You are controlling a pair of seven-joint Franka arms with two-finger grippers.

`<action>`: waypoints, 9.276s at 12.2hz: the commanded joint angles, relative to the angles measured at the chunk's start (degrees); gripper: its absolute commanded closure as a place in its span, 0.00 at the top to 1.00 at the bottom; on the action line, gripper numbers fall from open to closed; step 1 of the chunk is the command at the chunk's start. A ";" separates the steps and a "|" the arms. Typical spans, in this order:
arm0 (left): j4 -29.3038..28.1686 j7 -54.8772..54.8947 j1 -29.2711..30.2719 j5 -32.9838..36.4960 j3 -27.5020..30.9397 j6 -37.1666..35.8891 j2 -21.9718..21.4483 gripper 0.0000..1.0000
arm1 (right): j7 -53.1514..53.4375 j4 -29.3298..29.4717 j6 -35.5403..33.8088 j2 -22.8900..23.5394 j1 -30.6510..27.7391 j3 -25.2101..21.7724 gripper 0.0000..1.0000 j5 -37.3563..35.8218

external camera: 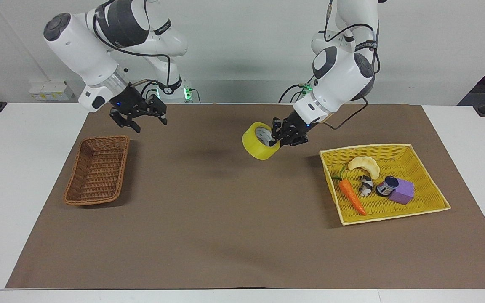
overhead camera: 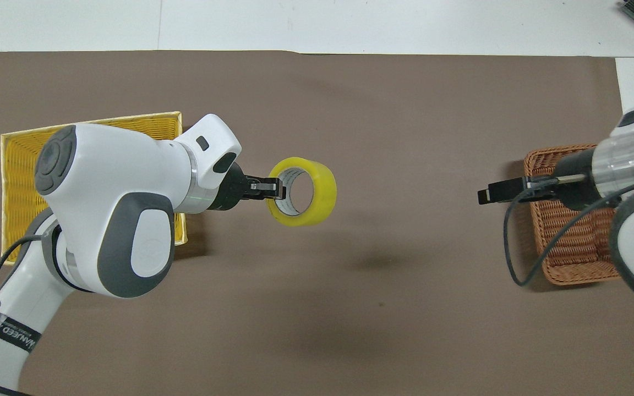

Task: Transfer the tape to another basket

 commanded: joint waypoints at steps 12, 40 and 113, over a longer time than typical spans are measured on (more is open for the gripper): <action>-1.30 -2.37 -3.34 -1.18 0.83 1.17 -0.89 0.00 | 11.65 1.24 29.49 9.78 20.25 0.50 1.00 14.84; 0.28 -1.49 0.27 2.51 1.53 -2.86 -4.39 1.00 | 25.25 -0.43 12.08 7.85 18.67 -0.03 0.00 -1.88; 21.55 13.71 21.71 32.83 2.15 -38.12 -7.83 1.00 | 6.98 26.20 -22.54 3.36 -5.50 0.77 1.00 -23.58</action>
